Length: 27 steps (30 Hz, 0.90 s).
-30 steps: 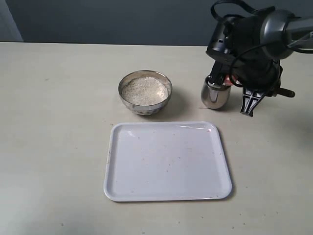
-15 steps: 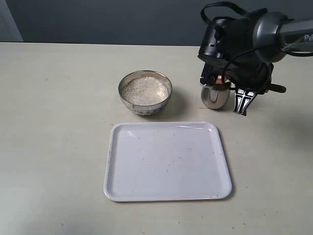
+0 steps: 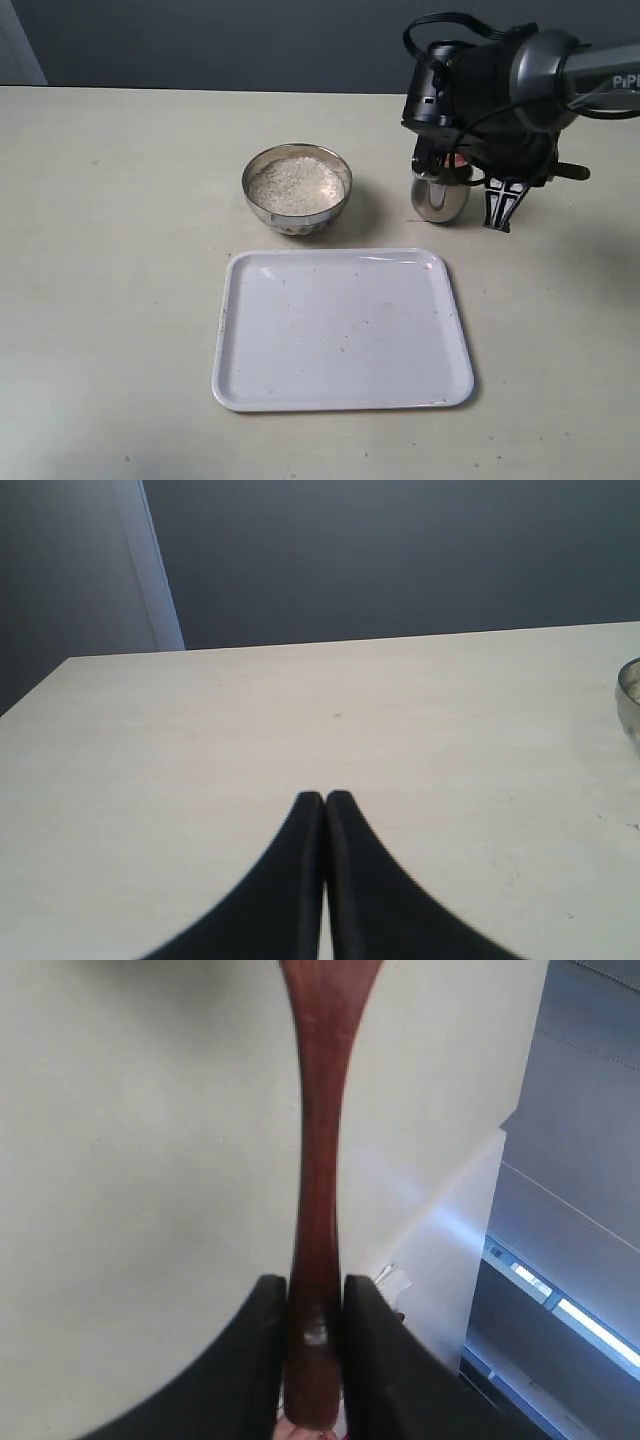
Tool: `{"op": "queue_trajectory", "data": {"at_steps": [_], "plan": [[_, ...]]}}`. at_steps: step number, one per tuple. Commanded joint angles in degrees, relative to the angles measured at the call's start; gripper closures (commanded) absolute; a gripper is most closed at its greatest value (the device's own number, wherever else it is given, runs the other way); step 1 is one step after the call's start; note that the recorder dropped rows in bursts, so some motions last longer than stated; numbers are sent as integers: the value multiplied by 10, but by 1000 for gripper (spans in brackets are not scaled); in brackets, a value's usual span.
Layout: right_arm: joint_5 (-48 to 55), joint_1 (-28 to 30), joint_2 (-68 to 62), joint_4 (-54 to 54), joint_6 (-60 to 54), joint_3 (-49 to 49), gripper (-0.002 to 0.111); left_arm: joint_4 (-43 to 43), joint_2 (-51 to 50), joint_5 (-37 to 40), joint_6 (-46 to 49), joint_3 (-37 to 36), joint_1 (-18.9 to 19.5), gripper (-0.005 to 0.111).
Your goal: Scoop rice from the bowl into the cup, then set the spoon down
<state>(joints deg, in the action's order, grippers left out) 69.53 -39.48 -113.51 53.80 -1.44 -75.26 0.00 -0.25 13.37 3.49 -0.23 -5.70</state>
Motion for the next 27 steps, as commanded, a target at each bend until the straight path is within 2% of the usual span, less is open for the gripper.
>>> {"op": "queue_trajectory", "data": {"at_steps": [1, 6, 14, 21, 27], "plan": [[4, 1, 6, 8, 24, 2, 109, 0, 3, -5, -4, 2, -2, 106], [3, 2, 32, -48, 48, 2, 109, 0, 3, -5, -4, 2, -2, 106], [-3, 2, 94, -209, 38, 2, 109, 0, 3, -5, -4, 2, -2, 106], [4, 2, 129, -438, -2, 2, 109, 0, 3, -4, -4, 2, -2, 106], [4, 1, 131, -639, -144, 2, 109, 0, 3, -4, -4, 2, -2, 106]]}}
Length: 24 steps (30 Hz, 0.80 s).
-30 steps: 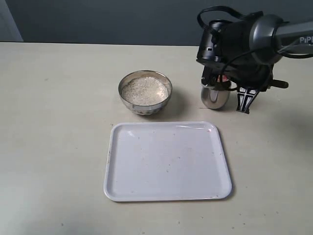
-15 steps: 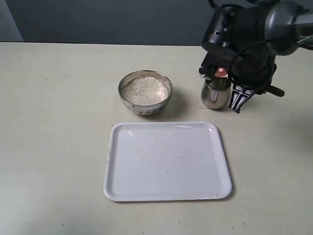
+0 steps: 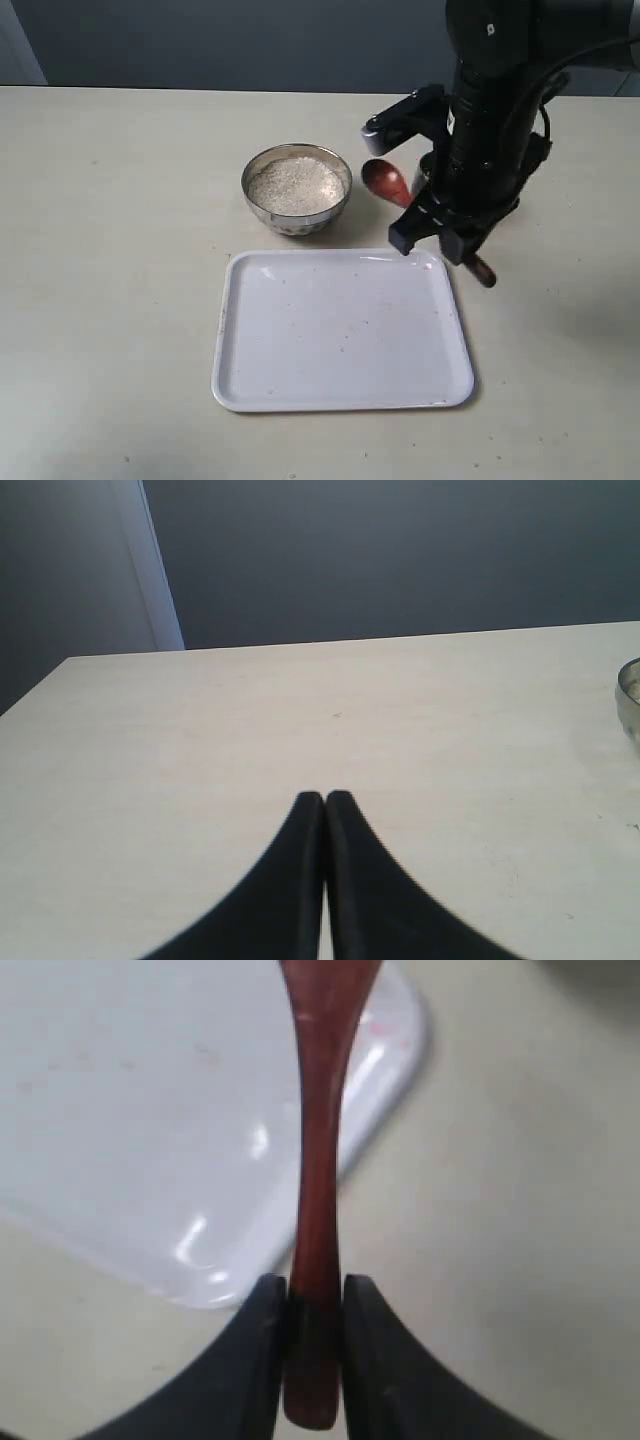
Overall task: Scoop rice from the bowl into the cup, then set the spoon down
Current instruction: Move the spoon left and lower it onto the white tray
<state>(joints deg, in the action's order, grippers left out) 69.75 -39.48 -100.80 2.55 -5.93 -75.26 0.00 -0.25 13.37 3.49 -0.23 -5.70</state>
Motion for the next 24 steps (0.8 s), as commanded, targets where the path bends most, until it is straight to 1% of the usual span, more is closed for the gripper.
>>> {"op": "queue_trajectory", "data": {"at_steps": [1, 4, 6, 11, 17, 24], "plan": [[2, 1, 4, -157, -135, 2, 109, 0, 3, -4, -4, 2, -2, 106], [2, 1, 2, -209, -243, 2, 109, 0, 3, -4, -4, 2, -2, 106], [2, 0, -6, -211, -268, 2, 109, 0, 3, -4, -4, 2, -2, 106], [-3, 0, -50, -174, -281, 2, 109, 0, 3, -4, -4, 2, -2, 106], [-53, -3, -112, -170, -292, 2, 109, 0, 3, -4, -4, 2, -2, 106], [-63, -35, -163, -144, -295, 2, 109, 0, 3, -4, -4, 2, -2, 106]]}}
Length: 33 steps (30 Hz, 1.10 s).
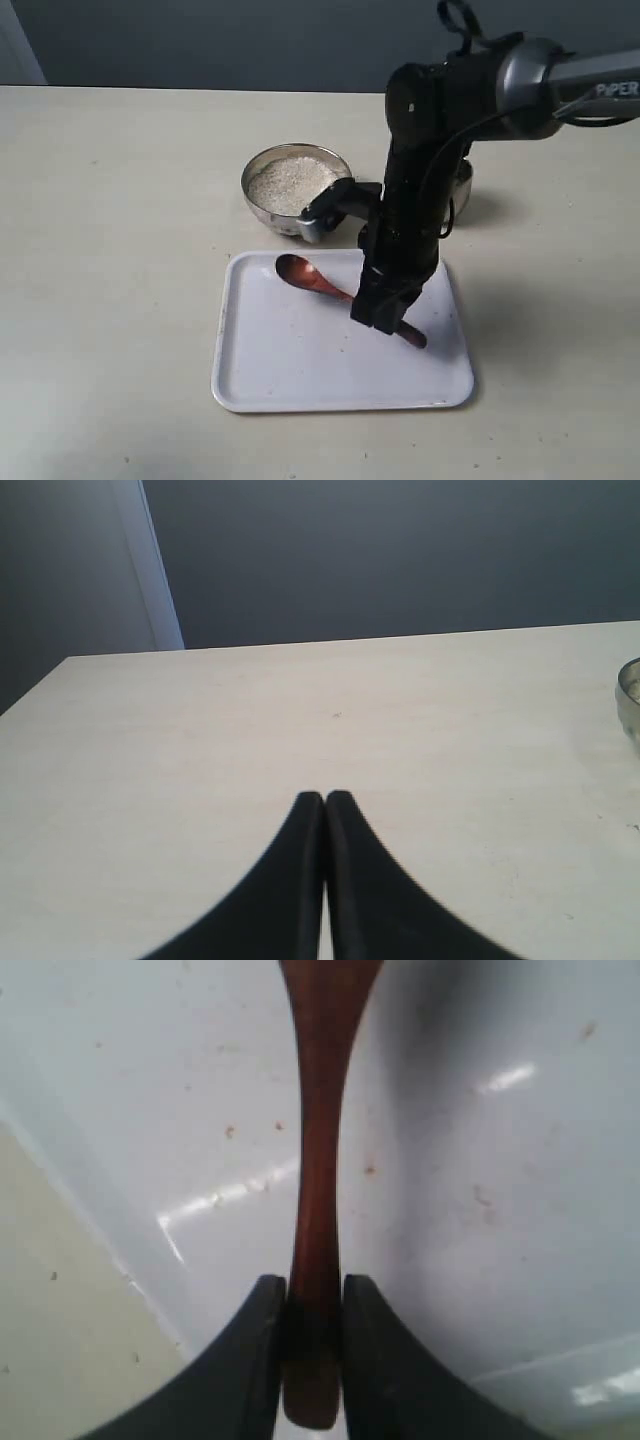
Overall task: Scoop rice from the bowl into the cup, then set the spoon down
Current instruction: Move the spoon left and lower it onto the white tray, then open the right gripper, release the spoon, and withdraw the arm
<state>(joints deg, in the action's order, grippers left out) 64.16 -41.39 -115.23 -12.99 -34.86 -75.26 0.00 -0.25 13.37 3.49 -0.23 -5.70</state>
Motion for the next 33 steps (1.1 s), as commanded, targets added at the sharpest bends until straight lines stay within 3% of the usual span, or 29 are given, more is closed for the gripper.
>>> {"op": "queue_trajectory", "data": {"at_steps": [1, 10, 12, 14, 25, 30, 33], "plan": [[-11, -17, -22, 9, -5, 2, 109, 0, 3, -4, -4, 2, -2, 106], [-20, -21, -33, -6, -4, 2, 109, 0, 3, -5, -4, 2, -2, 106], [-17, -21, -33, -6, -4, 2, 100, 0, 3, -5, -4, 2, -2, 106], [-16, -21, -33, -6, -4, 2, 81, 0, 3, -5, -4, 2, -2, 106], [-17, -20, -19, 4, 15, 2, 79, 0, 3, -5, -4, 2, -2, 106], [-1, -20, -10, 9, 21, 2, 61, 0, 3, -5, -4, 2, -2, 106], [-2, -20, -4, 11, 42, 2, 61, 0, 3, -5, -4, 2, -2, 106]]}}
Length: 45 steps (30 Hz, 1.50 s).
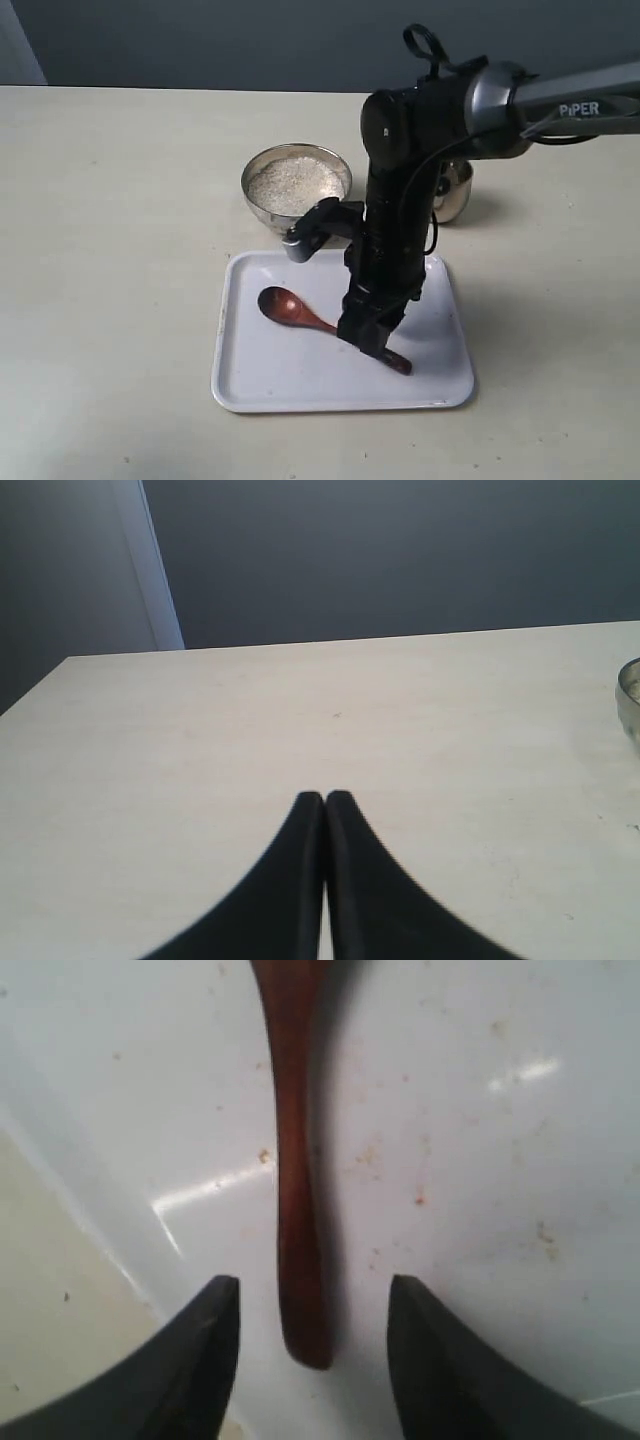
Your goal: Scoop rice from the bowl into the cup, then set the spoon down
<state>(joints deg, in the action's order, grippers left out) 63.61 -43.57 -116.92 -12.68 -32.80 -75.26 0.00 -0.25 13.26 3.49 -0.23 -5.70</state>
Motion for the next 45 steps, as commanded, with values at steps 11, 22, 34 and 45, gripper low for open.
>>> {"op": "queue_trajectory", "data": {"at_steps": [11, 22, 34, 45], "plan": [[-233, 18, 175, -22, 57, 2, 108, 0, 3, 0, -4, 2, -2, 106], [-259, 170, 333, -24, 74, 2, 108, 0, 3, 0, -4, 2, -2, 106], [-189, 271, 461, -14, 143, 2, 108, 0, 3, 0, -4, 2, -2, 106], [-200, 264, 494, 50, 155, 2, 108, 0, 3, 0, -4, 2, -2, 106]]}}
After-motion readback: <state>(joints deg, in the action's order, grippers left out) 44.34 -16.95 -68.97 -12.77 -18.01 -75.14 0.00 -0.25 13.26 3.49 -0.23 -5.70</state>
